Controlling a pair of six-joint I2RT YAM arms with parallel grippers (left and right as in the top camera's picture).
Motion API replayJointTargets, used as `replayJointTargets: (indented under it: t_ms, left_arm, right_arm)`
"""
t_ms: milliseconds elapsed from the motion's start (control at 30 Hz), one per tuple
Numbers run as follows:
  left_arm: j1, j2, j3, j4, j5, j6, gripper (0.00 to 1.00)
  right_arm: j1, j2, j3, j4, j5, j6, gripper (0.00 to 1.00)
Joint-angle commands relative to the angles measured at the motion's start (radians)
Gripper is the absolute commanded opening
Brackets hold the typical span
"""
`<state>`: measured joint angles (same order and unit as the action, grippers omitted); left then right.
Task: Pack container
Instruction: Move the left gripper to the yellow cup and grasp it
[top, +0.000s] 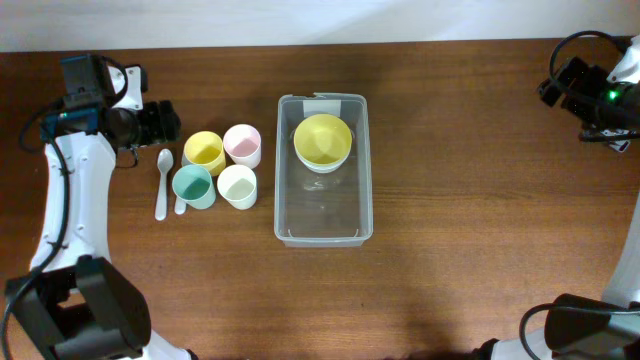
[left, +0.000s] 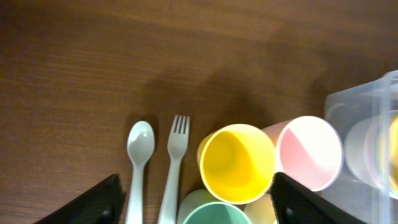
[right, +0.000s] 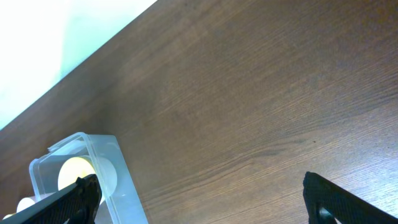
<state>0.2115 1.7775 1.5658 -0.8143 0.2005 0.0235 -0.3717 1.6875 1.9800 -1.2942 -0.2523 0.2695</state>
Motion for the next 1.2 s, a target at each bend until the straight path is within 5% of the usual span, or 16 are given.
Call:
replayJointTargets:
  t_ms: [0, 167, 400, 533, 600, 900, 1167]
  left_arm:
    - [-0.008, 0.076, 0.018, -0.017, -0.037, 0.003, 0.87]
    - [-0.040, 0.159, 0.018, -0.029, -0.040, 0.003, 0.99]
    - [-0.048, 0.227, 0.018, -0.008, -0.041, 0.003, 0.99]
    - [-0.047, 0.257, 0.018, 0.022, -0.045, 0.003, 0.78]
    - [-0.046, 0.264, 0.018, 0.051, -0.049, 0.003, 0.54]
    - [-0.048, 0.277, 0.018, 0.093, -0.048, 0.002, 0.54]
    - [-0.048, 0.298, 0.018, 0.099, -0.010, 0.003, 0.34]
  right_arm:
    - [-0.003, 0.002, 0.008, 0.000, -0.002, 0.005, 0.99]
    - [-0.003, 0.002, 0.008, 0.000, -0.002, 0.005, 0.99]
    - [-0.003, 0.002, 0.008, 0.000, -0.002, 0.005, 0.99]
    - [-0.003, 0.002, 0.008, 0.000, -0.002, 0.005, 0.99]
    - [-0.003, 0.002, 0.008, 0.000, -0.002, 0.005, 0.99]
    - [-0.003, 0.002, 0.008, 0.000, -0.002, 0.005, 0.99]
    - [-0.003, 0.002, 0.008, 0.000, -0.002, 0.005, 0.99]
